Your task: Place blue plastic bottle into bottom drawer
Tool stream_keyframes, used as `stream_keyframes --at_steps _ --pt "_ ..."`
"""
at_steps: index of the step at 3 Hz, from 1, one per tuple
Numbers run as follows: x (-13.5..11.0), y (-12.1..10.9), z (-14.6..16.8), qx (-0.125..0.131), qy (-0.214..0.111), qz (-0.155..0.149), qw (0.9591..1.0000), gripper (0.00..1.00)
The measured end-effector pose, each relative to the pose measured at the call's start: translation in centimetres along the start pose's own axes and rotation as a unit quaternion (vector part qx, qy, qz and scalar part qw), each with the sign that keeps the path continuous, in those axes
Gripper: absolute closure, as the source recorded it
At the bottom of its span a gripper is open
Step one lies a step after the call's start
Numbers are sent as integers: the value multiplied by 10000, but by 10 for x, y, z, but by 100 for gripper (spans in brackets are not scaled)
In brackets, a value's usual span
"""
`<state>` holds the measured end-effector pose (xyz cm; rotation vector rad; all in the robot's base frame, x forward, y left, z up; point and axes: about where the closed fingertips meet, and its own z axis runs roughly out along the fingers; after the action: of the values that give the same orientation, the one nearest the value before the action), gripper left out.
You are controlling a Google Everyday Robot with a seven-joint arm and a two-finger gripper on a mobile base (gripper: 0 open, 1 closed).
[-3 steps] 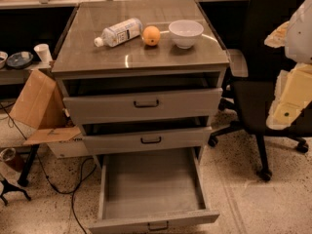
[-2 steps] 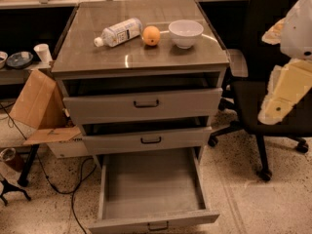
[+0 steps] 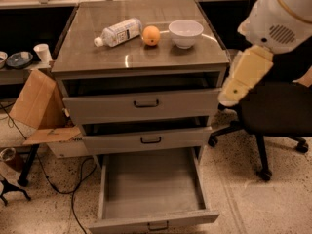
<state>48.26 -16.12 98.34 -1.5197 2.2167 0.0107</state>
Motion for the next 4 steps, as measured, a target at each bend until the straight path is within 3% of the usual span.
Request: stream_keyframes --at_steps 2,3,4 --pt "-51 -33 35 99 -461 362 9982 0" --pt "-77 -52 53 211 -607 800 9947 0" --pt "-77 -52 53 211 -607 800 9947 0"
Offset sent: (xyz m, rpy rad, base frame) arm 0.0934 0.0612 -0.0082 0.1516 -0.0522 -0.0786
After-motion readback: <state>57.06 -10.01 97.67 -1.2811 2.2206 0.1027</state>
